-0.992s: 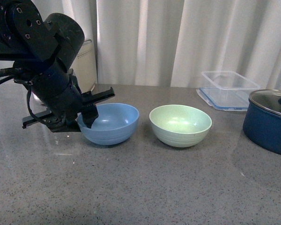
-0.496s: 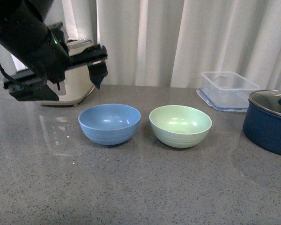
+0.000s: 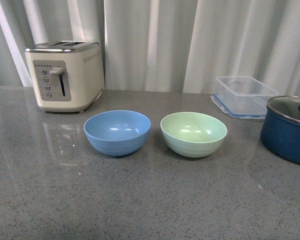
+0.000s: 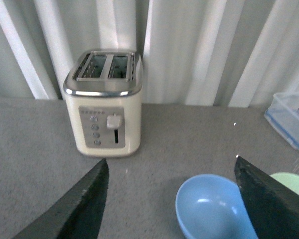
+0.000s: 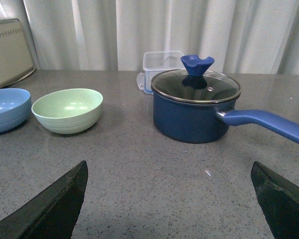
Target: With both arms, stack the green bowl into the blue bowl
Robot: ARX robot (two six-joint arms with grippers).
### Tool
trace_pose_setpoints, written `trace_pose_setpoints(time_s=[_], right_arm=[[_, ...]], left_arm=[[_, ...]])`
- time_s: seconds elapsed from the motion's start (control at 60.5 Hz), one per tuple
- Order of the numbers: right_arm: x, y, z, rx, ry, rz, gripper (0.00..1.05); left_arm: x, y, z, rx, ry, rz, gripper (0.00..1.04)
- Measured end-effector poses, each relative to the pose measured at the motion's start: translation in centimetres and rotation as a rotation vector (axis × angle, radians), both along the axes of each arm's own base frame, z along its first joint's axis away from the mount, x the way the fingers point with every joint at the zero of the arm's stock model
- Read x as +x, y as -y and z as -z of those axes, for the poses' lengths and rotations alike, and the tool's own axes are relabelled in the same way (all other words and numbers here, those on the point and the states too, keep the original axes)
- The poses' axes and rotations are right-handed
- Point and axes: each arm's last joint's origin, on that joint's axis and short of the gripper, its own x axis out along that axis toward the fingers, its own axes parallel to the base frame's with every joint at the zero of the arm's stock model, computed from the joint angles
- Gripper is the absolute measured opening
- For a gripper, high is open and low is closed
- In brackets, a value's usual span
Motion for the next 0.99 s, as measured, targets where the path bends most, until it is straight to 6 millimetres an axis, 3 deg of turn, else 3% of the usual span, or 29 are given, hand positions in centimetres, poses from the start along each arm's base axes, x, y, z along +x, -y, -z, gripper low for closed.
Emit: trace_pose_setpoints(time_s=[0.132, 0.397, 0.645, 0.992], right_arm=[[0.0, 0.0, 0.0, 0.0, 0.0, 0.0, 0.95], [0.0, 0.0, 0.0, 0.0, 0.0, 0.0, 0.95], [0.0, 0.0, 0.0, 0.0, 0.0, 0.0, 0.95], [0.0, 0.0, 0.0, 0.0, 0.0, 0.0, 0.95]], left_arm=[[-2.0, -0.9, 4.4, 0.014, -0.041, -0.001, 0.49], [-5.9, -2.3, 8.8, 0.014, -0.032, -0.006, 0.03], [-8.5, -3.7, 11.7, 0.019, -0.04, -0.006, 0.04], [-11.1, -3.8, 14.0, 0.019, -0.035, -0.009, 0.04]])
